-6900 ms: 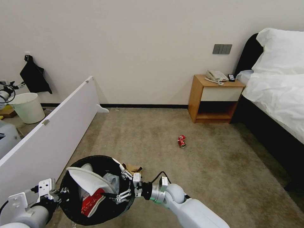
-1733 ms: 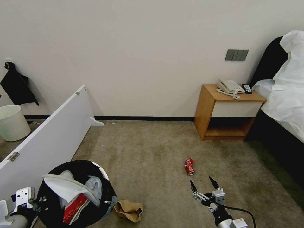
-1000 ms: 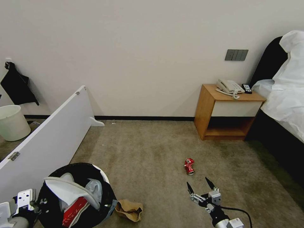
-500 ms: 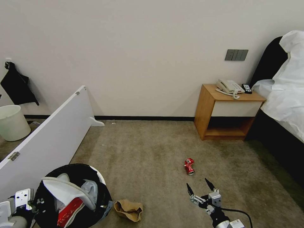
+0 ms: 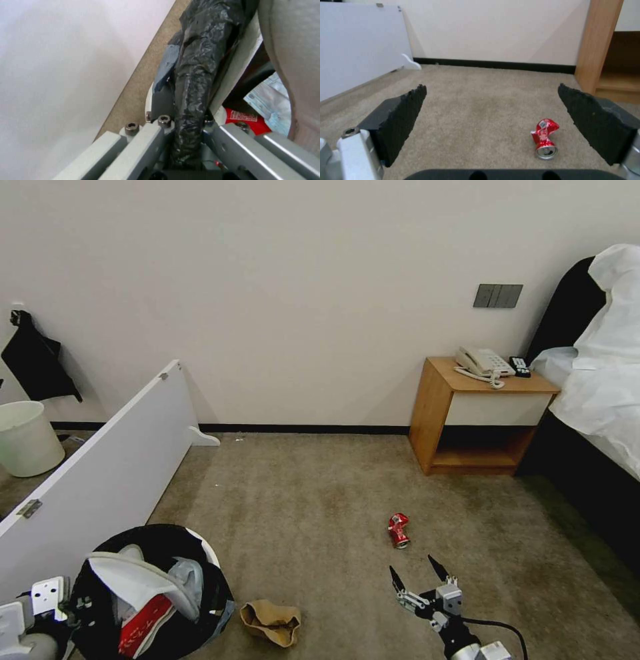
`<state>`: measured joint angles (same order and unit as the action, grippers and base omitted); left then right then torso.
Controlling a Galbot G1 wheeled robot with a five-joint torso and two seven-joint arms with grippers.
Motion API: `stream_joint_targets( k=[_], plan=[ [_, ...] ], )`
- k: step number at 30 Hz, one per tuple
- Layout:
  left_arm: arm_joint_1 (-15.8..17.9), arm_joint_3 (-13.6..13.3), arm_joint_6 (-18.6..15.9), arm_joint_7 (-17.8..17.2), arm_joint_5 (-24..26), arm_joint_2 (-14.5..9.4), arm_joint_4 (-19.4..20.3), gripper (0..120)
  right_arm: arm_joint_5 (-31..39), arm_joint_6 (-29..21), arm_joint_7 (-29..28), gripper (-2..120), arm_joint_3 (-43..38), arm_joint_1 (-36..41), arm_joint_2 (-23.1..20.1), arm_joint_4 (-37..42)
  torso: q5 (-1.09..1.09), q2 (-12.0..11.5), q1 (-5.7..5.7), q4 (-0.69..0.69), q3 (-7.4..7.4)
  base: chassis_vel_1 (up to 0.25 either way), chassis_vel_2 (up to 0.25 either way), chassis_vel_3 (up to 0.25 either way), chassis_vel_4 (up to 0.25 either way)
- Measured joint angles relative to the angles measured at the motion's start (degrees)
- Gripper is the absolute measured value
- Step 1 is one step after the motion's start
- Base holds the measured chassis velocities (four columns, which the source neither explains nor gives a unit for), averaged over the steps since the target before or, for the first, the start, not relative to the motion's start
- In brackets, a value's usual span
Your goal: Pick up the trash bin, then pick up the garbage from the floor and place it into the trash bin.
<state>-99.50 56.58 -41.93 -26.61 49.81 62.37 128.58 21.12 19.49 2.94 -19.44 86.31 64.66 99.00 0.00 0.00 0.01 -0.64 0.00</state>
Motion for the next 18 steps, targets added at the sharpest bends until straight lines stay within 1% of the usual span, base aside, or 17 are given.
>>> stream_joint_targets(
  k=[10,16,18],
  plan=[
    [0.0,-0.1,-0.1,-0.6,1.2,0.0,0.5,0,0.0,-0.1,0.0,100,0.0,0.3,-0.1,0.2,0.0,0.0,0.0,0.0,0.0,0.0,0.0,0.0,0.0],
    [-0.1,-0.2,-0.2,-0.7,1.2,0.0,1.5,0,0.0,-0.1,0.0,100,0.0,0.2,0.0,0.2,0.0,0.0,0.0,-0.01,0.0,0.0,0.0,0.0,0.0],
    [-0.4,-0.4,-0.2,-0.6,1.3,0.1,2.8,0,0.0,-0.1,0.0,100,0.0,0.2,-0.1,0.2,0.0,0.0,0.0,-0.01,0.0,0.0,0.0,0.0,0.0]
  ],
)
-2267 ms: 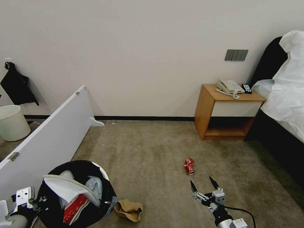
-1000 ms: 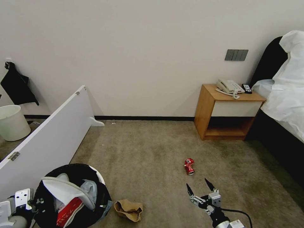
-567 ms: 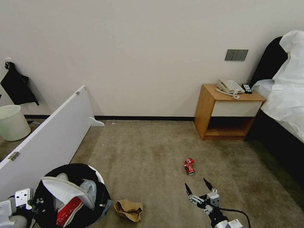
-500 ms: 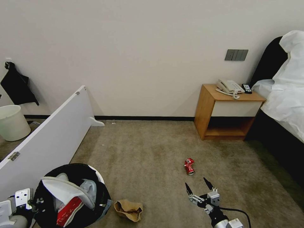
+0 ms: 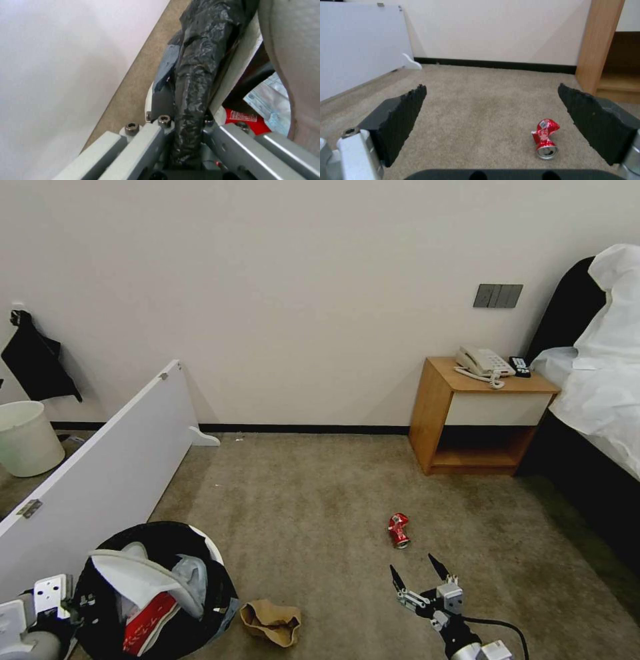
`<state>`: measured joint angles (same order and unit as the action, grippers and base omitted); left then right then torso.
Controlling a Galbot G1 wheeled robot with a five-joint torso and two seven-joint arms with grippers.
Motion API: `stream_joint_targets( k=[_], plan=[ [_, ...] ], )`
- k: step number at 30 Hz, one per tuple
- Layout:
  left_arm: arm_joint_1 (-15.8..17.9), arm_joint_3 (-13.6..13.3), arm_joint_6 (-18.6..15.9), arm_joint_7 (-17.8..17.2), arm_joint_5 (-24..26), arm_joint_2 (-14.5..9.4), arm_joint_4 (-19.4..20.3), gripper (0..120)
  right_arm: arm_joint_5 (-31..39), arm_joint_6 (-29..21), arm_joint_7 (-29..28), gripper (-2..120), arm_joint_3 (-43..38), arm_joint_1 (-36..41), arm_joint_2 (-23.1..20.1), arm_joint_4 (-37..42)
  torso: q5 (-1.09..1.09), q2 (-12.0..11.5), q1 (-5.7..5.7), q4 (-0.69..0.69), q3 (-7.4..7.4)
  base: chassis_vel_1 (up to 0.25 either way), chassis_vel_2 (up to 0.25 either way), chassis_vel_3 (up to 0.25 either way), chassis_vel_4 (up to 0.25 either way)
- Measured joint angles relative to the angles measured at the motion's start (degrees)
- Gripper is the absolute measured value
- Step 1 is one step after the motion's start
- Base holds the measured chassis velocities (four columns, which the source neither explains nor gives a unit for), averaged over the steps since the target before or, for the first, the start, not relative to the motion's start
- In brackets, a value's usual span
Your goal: Pick up the trash bin, then pick up the garbage from the floor and place it into the trash bin.
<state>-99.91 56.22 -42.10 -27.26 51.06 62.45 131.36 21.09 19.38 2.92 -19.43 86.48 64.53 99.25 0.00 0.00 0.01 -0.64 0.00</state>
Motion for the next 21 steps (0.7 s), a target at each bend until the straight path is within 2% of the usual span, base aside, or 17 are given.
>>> stream_joint_targets(
  k=[11,21],
  plan=[
    [-0.1,-0.3,0.0,-0.4,0.1,0.0,1.6,0,0.0,0.0,0.0,100,0.0,-0.1,-0.1,0.1,0.0,0.0,0.0,0.0,0.0,0.0,0.0,0.0,0.0],
    [-0.1,-0.3,0.0,-0.5,0.1,0.0,1.7,0,0.0,0.0,0.0,100,0.3,-0.2,-0.1,0.1,0.0,0.0,0.0,0.01,0.0,0.06,0.049,0.049,0.065]
  ],
)
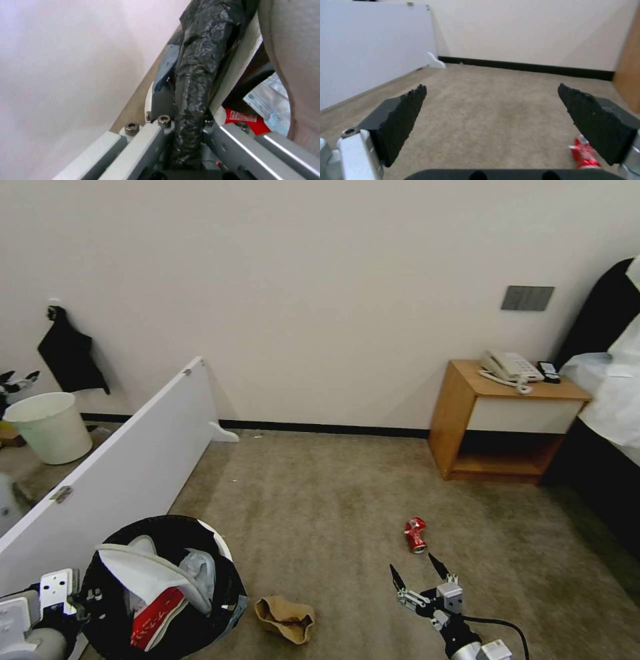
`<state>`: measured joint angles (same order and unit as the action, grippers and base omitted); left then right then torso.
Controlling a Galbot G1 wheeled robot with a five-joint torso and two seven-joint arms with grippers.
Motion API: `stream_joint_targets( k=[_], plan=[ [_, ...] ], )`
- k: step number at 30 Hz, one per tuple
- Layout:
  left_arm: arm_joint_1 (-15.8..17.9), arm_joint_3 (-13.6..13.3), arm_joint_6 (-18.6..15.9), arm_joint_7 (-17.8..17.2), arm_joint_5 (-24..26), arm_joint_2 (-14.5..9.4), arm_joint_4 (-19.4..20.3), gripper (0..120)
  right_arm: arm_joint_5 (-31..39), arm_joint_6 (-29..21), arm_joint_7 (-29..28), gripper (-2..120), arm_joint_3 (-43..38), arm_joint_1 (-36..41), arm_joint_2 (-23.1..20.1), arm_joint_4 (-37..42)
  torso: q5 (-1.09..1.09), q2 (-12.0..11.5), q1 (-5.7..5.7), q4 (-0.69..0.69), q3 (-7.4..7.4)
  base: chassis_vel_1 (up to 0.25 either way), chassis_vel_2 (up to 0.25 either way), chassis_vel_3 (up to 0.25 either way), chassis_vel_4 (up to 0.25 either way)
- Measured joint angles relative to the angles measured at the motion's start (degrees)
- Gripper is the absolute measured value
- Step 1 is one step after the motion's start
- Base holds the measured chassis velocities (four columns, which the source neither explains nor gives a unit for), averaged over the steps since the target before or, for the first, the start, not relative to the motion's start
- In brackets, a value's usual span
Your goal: Pick up the trash bin, then pick up the garbage from the floor and place it into the trash bin.
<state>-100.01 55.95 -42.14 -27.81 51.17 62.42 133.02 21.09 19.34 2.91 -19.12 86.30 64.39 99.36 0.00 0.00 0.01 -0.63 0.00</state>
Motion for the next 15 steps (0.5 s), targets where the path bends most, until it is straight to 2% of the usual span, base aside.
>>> stream_joint_targets(
  k=[7,10,15],
  plan=[
    [0.1,0.0,0.0,-0.2,-0.2,0.0,-0.1,0,0.0,0.0,0.0,100,0.2,-0.2,-0.1,0.0,0.0,0.0,0.0,0.01,0.0,0.075,0.072,0.063,0.068],
    [0.1,-0.1,0.0,-0.7,-0.3,0.1,-0.2,0,0.1,0.0,-0.1,100,0.3,-0.3,-0.2,-0.1,0.0,0.0,0.0,0.02,0.0,0.0,0.0,0.0,0.0],
    [0.1,-0.1,0.0,-0.8,-0.2,0.3,-0.1,0,0.3,0.0,-0.8,100,1.0,-0.6,-0.3,-0.1,0.01,0.0,0.0,-0.04,0.0,0.0,0.0,0.0,0.0]
  ],
)
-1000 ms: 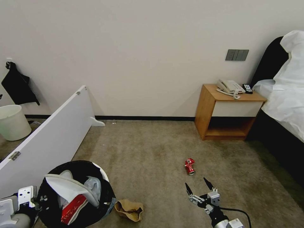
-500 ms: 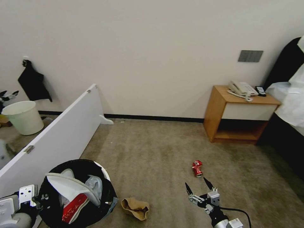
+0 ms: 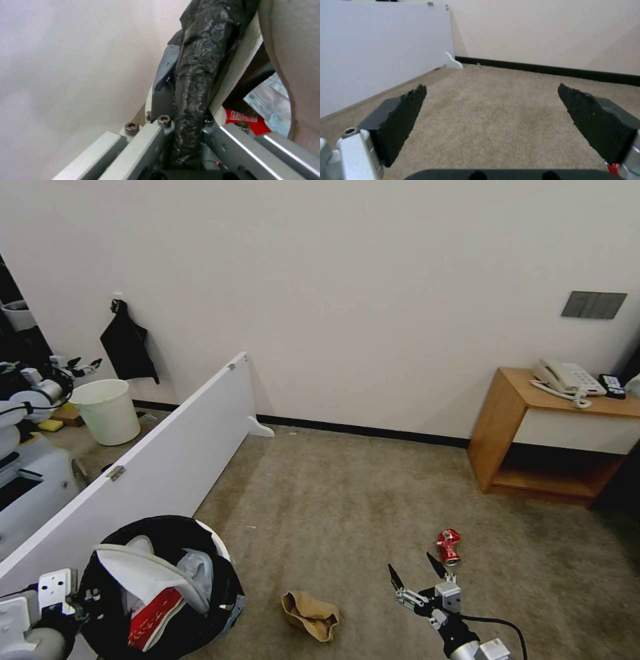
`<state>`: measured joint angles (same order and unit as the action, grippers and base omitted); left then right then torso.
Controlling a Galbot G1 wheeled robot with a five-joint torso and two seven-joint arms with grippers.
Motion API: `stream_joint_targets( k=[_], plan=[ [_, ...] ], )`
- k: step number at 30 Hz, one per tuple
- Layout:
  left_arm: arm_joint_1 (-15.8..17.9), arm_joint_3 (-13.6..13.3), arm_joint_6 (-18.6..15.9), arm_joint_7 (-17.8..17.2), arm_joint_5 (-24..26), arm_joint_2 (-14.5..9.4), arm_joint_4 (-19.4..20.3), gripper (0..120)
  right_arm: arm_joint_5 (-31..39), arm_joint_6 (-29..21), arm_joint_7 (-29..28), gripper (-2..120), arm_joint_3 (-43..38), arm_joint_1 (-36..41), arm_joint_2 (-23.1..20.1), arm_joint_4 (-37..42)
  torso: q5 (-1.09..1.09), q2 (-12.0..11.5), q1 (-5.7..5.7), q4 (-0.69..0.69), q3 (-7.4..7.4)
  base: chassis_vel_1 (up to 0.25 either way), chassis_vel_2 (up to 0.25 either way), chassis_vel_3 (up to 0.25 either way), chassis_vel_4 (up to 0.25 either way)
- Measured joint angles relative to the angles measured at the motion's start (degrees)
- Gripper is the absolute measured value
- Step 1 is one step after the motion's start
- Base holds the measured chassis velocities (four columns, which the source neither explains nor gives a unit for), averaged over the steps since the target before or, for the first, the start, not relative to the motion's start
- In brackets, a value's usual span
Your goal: Pick up the trash bin, then pick up the garbage from the floor and place it into the trash bin.
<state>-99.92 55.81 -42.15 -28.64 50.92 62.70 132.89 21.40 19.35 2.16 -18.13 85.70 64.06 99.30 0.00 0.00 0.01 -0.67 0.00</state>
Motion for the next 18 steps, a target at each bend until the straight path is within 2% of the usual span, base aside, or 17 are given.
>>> stream_joint_targets(
  k=[7,12,18],
  plan=[
    [0.2,0.5,0.0,0.1,0.7,0.4,1.0,0,0.6,-0.4,2.8,100,2.1,-4.6,-0.6,-3.4,0.0,0.0,0.0,0.03,0.0,0.0,0.0,0.0,0.0],
    [-0.9,1.3,0.0,1.6,0.7,1.3,1.9,0,0.0,-5.5,5.0,100,7.7,-11.6,-2.4,-7.9,0.0,0.0,0.0,0.03,0.0,0.0,0.0,0.0,0.0],
    [-1.3,1.1,0.0,2.2,0.3,1.6,2.9,0,-0.6,-9.3,7.3,100,12.7,-18.9,-3.0,-12.4,-0.01,0.0,0.0,0.04,0.0,0.0,0.0,0.0,0.0]
  ],
)
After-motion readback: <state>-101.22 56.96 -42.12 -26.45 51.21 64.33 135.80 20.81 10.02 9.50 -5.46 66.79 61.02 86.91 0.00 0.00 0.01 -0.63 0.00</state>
